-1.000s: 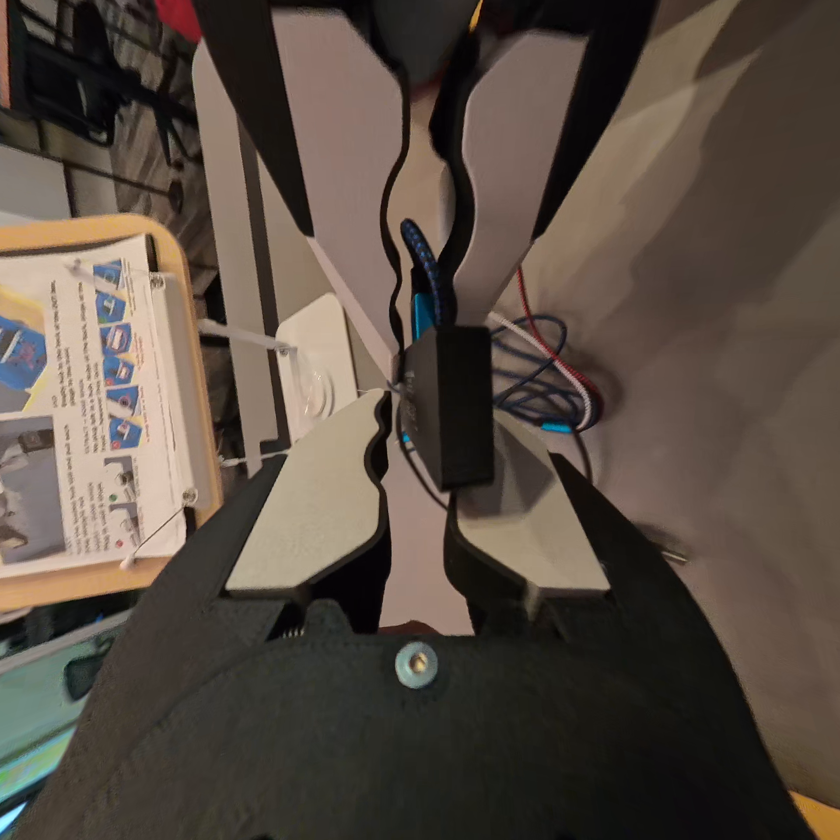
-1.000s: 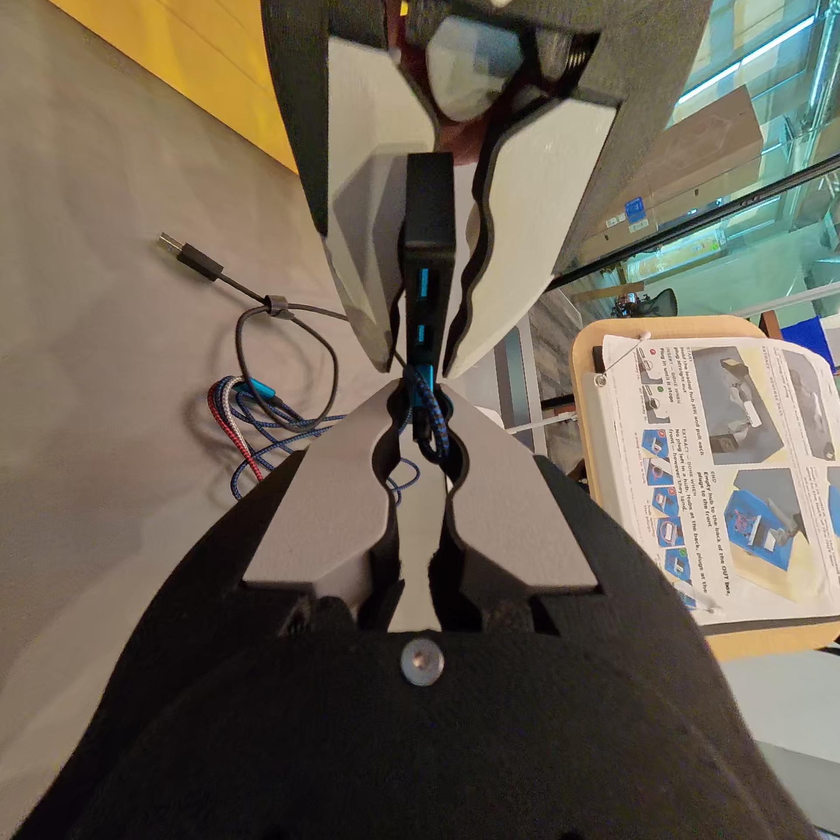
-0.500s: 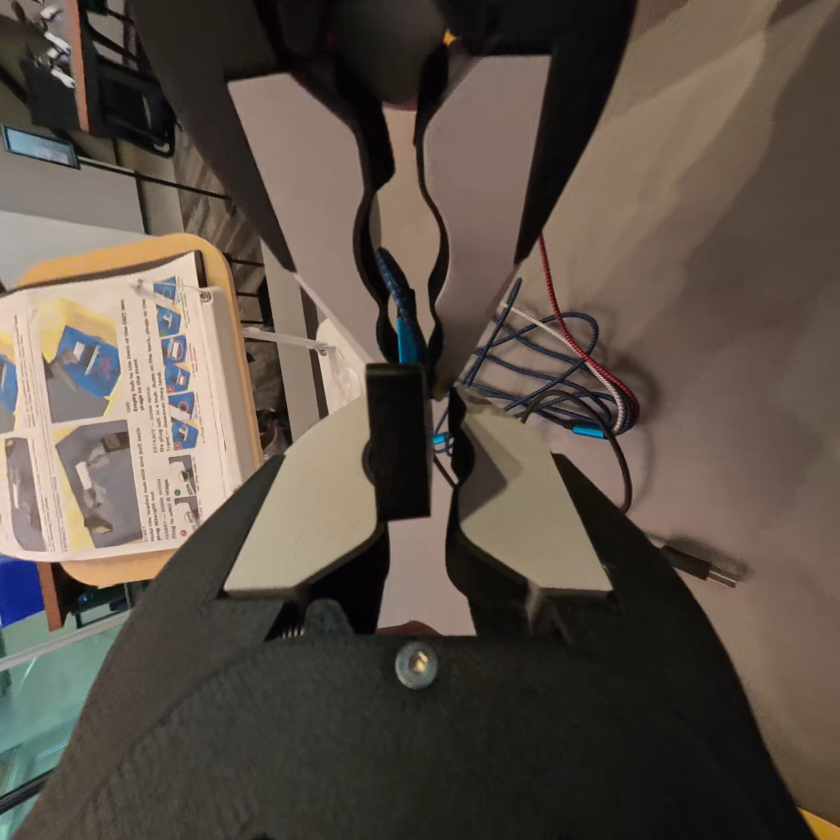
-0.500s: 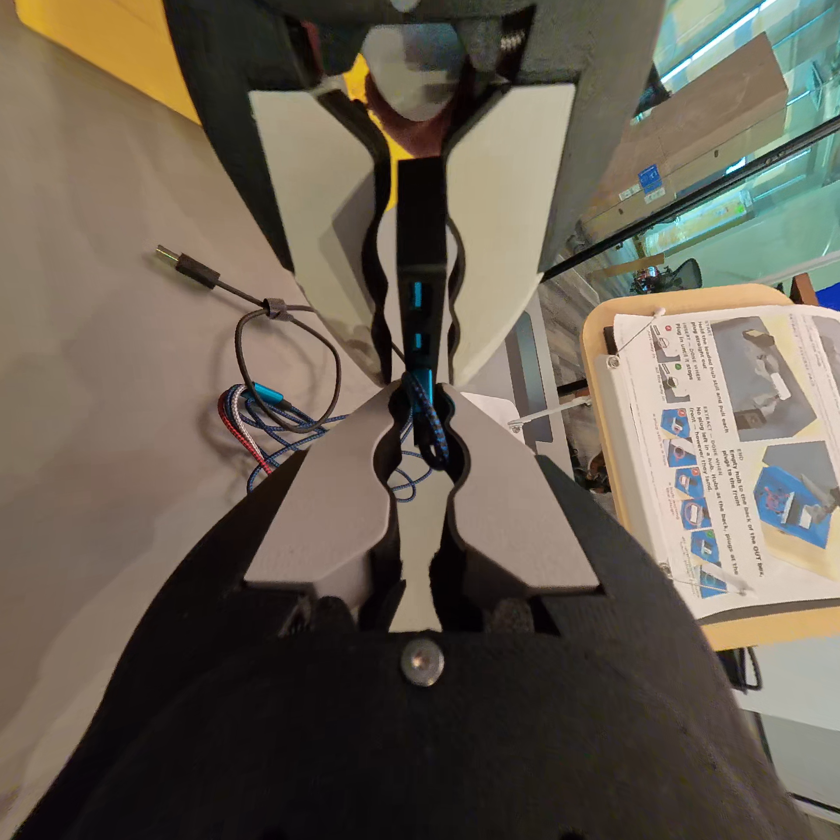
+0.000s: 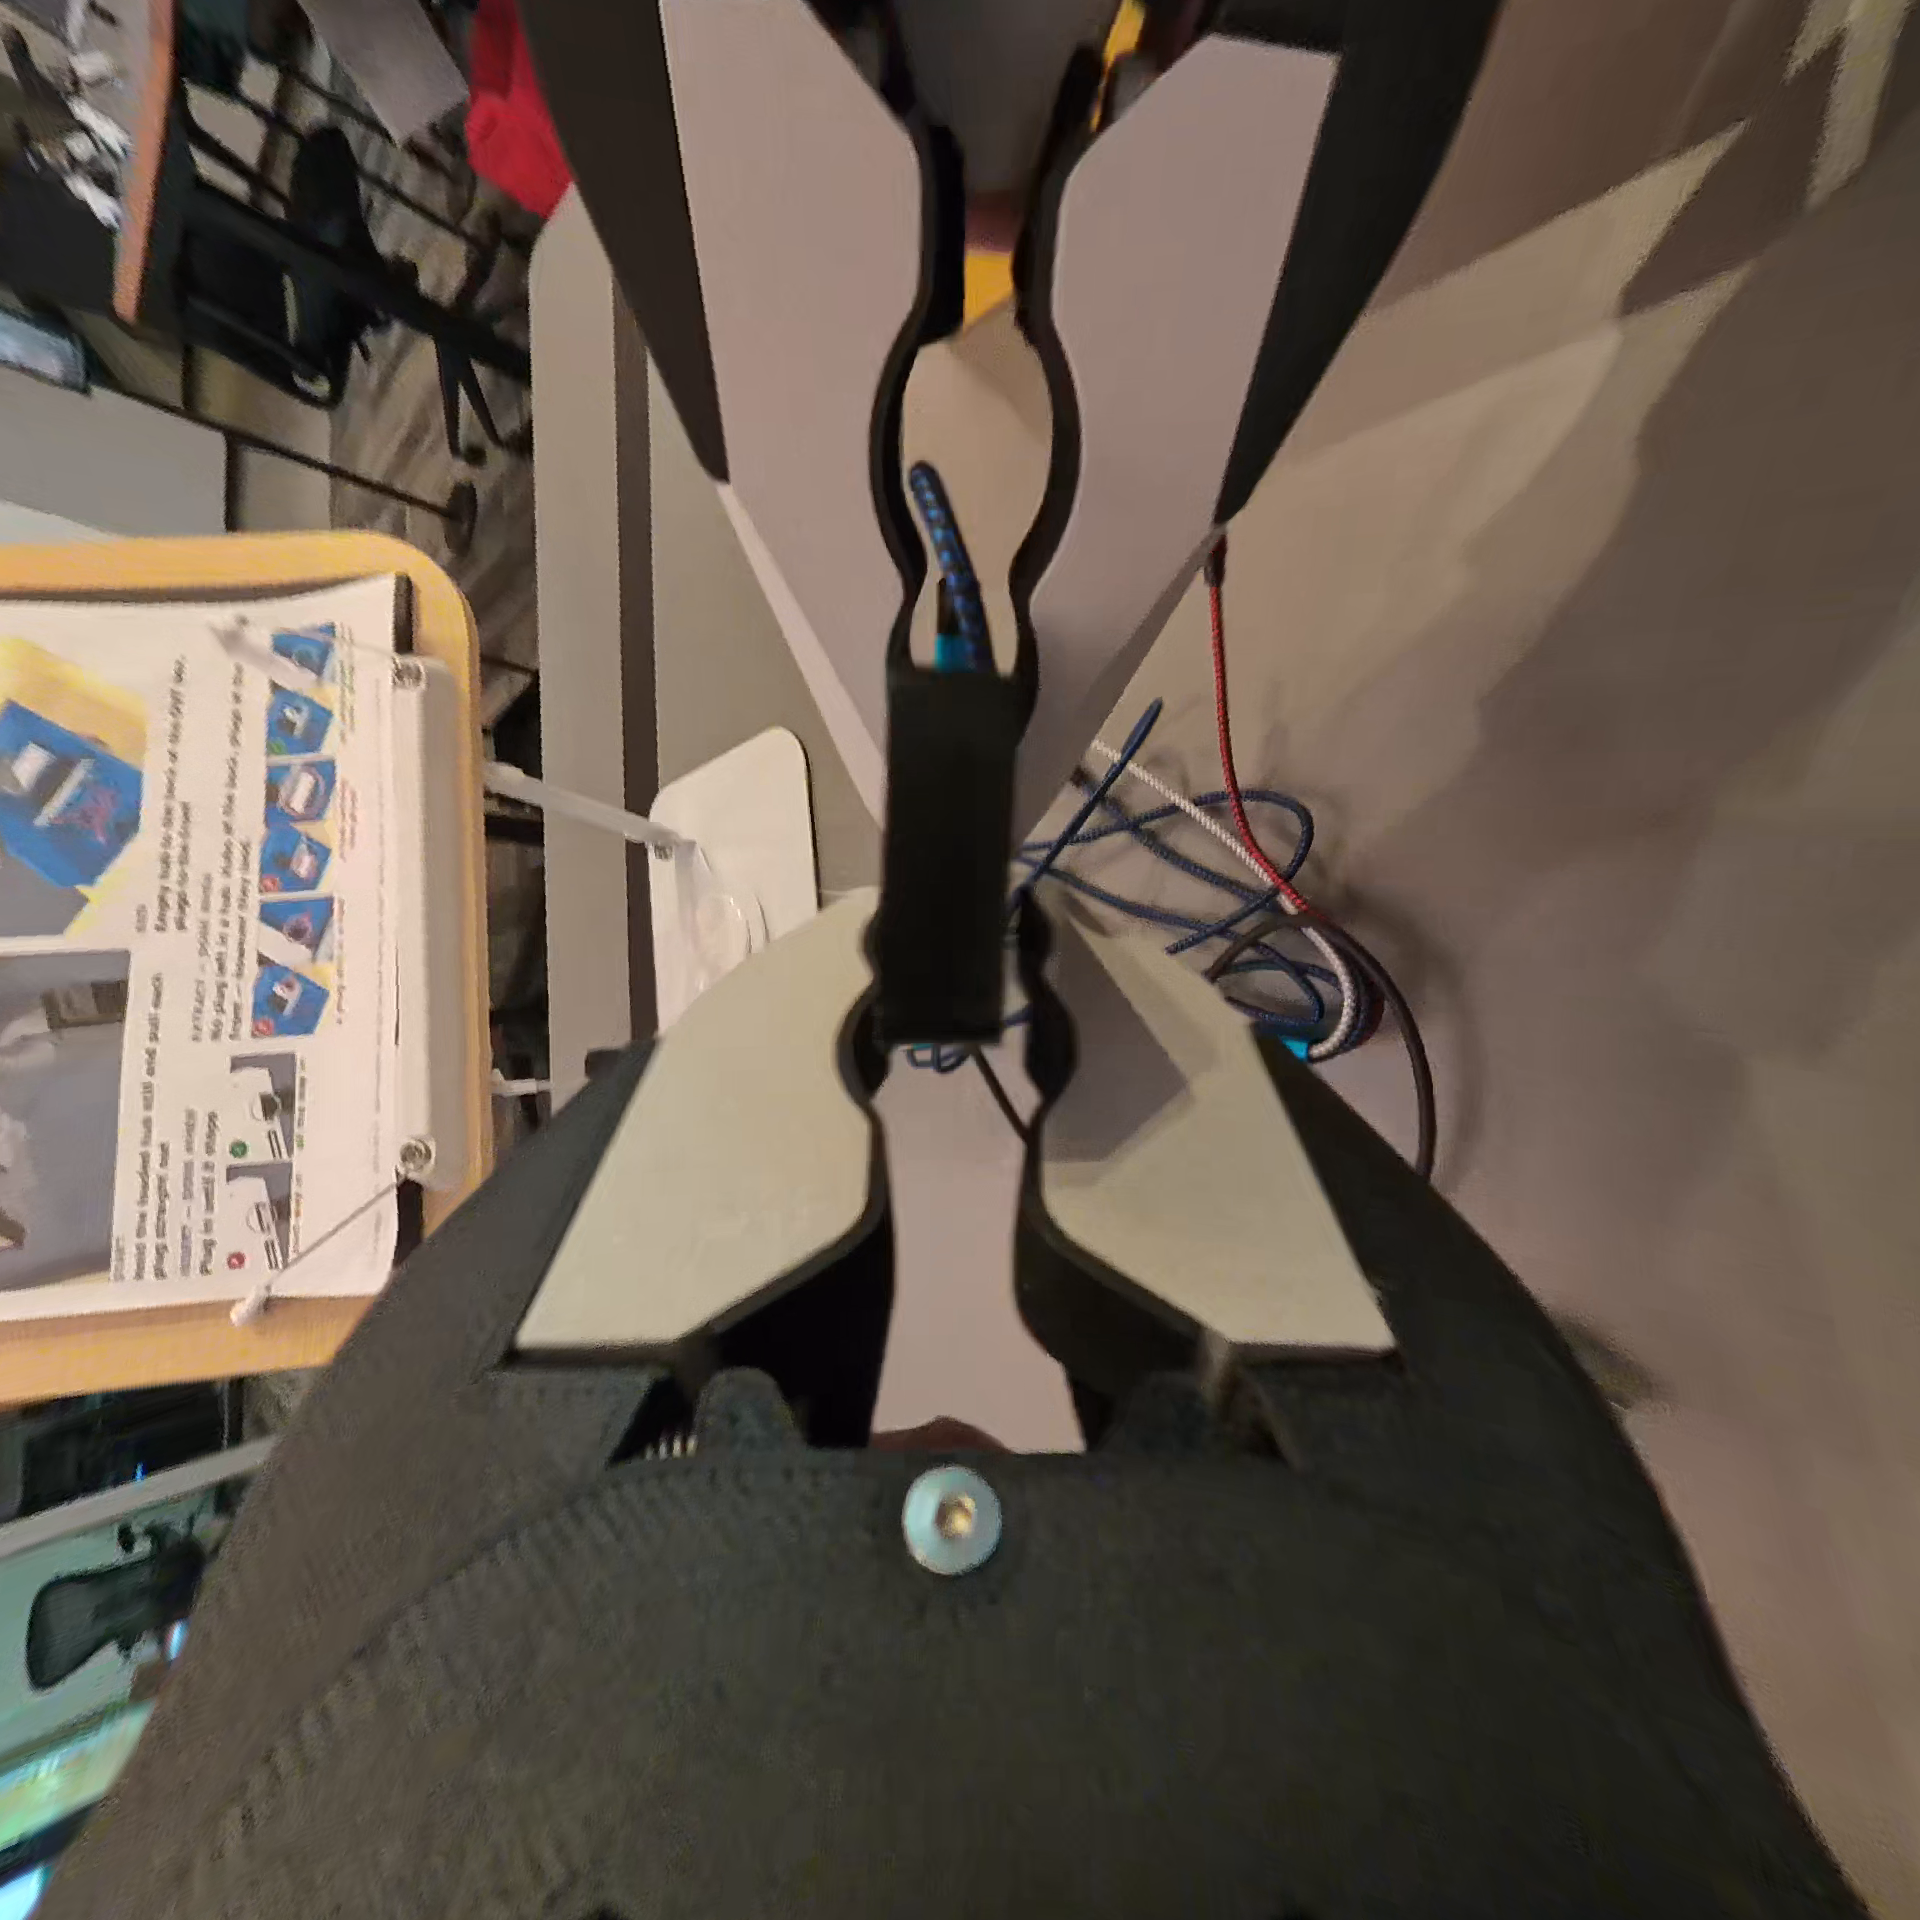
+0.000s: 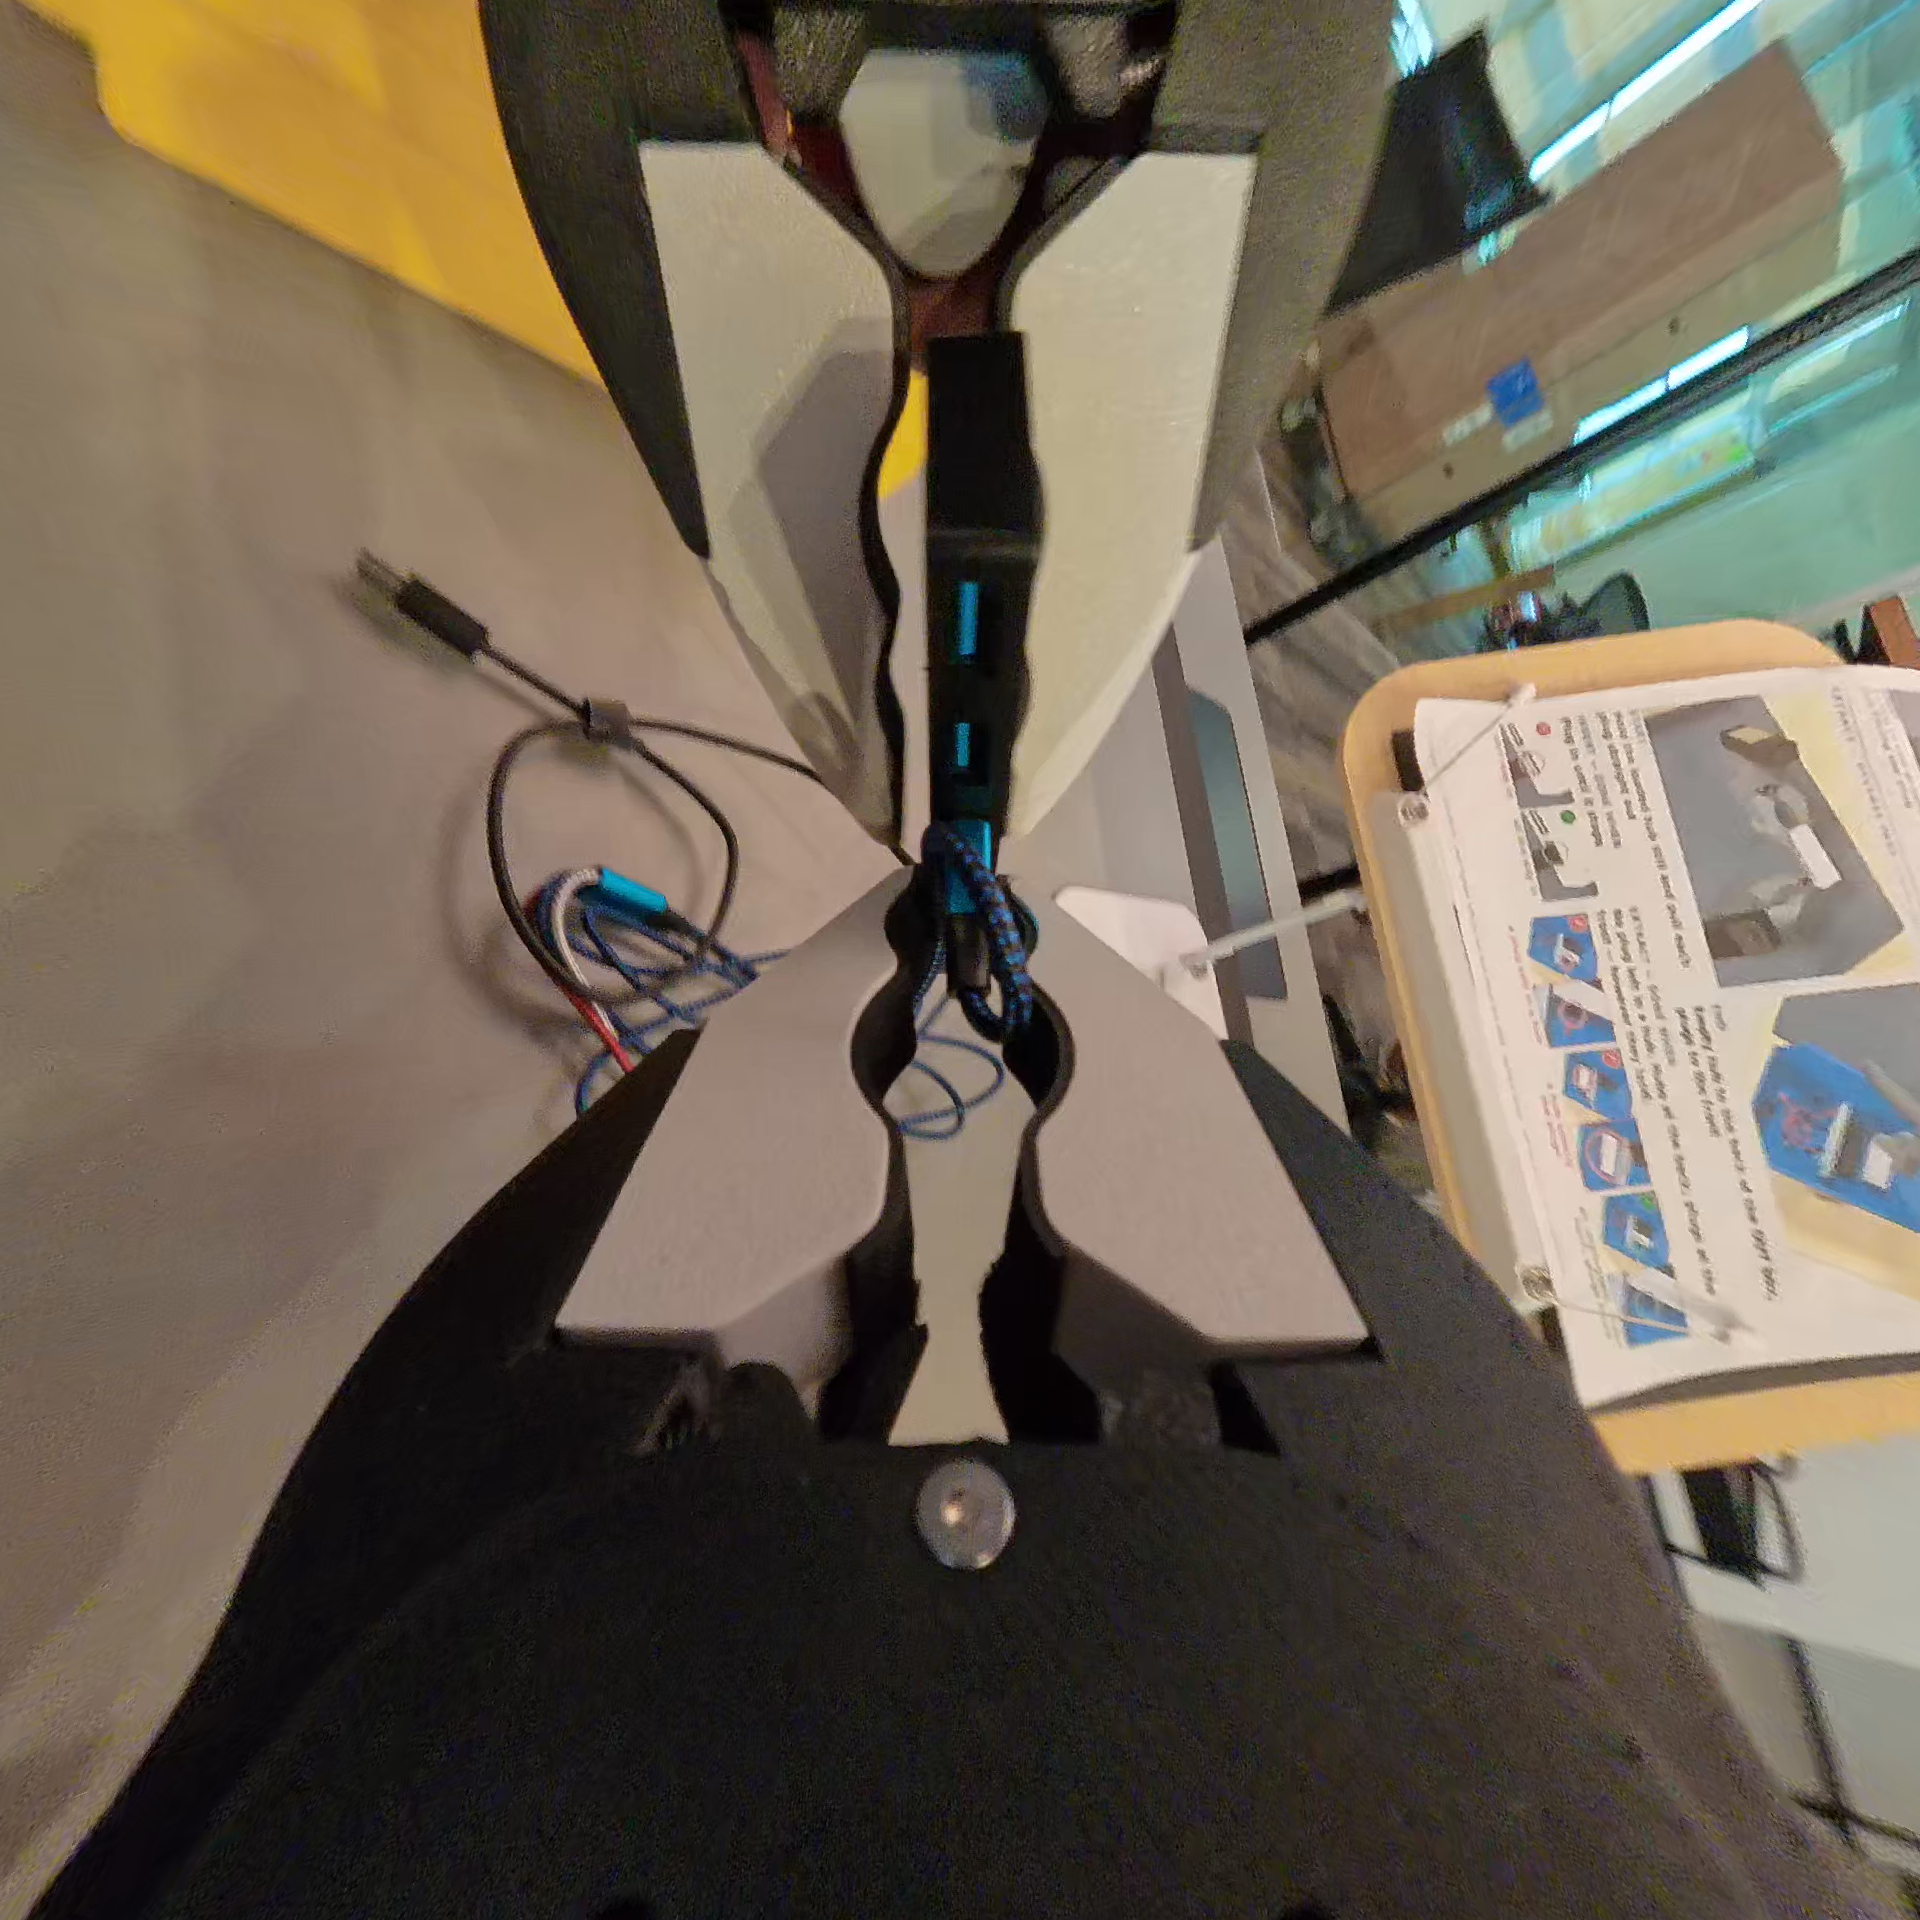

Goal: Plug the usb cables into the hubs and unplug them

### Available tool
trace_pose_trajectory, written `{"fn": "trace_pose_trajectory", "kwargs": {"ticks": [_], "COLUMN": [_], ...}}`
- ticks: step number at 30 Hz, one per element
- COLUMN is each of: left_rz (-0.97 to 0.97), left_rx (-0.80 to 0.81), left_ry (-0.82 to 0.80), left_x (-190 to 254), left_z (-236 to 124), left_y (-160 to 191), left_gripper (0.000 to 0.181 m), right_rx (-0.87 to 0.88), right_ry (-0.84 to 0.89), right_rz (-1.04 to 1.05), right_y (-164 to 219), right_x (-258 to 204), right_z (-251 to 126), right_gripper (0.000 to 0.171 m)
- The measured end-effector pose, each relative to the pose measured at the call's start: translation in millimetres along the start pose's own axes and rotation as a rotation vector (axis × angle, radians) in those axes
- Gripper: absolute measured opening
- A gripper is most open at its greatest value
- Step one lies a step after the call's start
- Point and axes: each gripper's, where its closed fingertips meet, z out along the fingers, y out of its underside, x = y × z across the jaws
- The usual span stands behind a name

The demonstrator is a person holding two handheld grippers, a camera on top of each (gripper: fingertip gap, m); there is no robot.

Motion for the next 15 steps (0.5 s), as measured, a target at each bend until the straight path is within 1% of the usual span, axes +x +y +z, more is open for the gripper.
{"fn": "trace_pose_trajectory", "kwargs": {"ticks": [1, 2, 3, 5, 7, 9, 12, 13, 15], "left_rz": [-0.012, -0.023, -0.023, -0.014, 0.008, 0.021, 0.008, 0.009, 0.009], "left_rx": [-0.029, -0.058, -0.062, -0.036, -0.057, -0.087, -0.087, -0.106, -0.114], "left_ry": [-0.002, -0.001, -0.007, -0.014, -0.028, -0.033, -0.032, -0.018, -0.019], "left_x": [-0.3, 0.5, 1.4, 4.4, 4.8, 5.7, 6.6, 8.6, 9.8], "left_z": [2.0, 3.4, 3.5, 2.0, 2.5, 4.4, 4.2, 4.8, 6.2], "left_y": [2.6, 4.1, 1.6, -7.4, -6.1, -0.6, -0.8, 1.1, 1.5], "left_gripper": [0.041, 0.054, 0.060, 0.054, 0.044, 0.024, 0.021, 0.016, 0.015], "right_rx": [-0.041, -0.055, -0.058, -0.059, -0.056, -0.067, -0.059, -0.064, -0.090], "right_ry": [-0.004, -0.014, -0.026, -0.044, -0.050, -0.050, -0.042, -0.036, -0.030], "right_rz": [-0.020, -0.027, -0.025, -0.012, -0.007, -0.006, -0.010, -0.017, -0.040], "right_y": [2.7, 1.7, -0.7, -4.0, -6.2, -6.2, -6.5, -6.1, -4.4], "right_x": [-1.1, -2.7, -4.6, -6.5, -6.9, -7.0, -7.2, -7.5, -8.7], "right_z": [1.0, 1.2, 1.0, 0.8, 0.4, -0.2, -2.0, -2.4, -2.5], "right_gripper": [0.008, 0.008, 0.008, 0.008, 0.008, 0.009, 0.008, 0.008, 0.008]}}
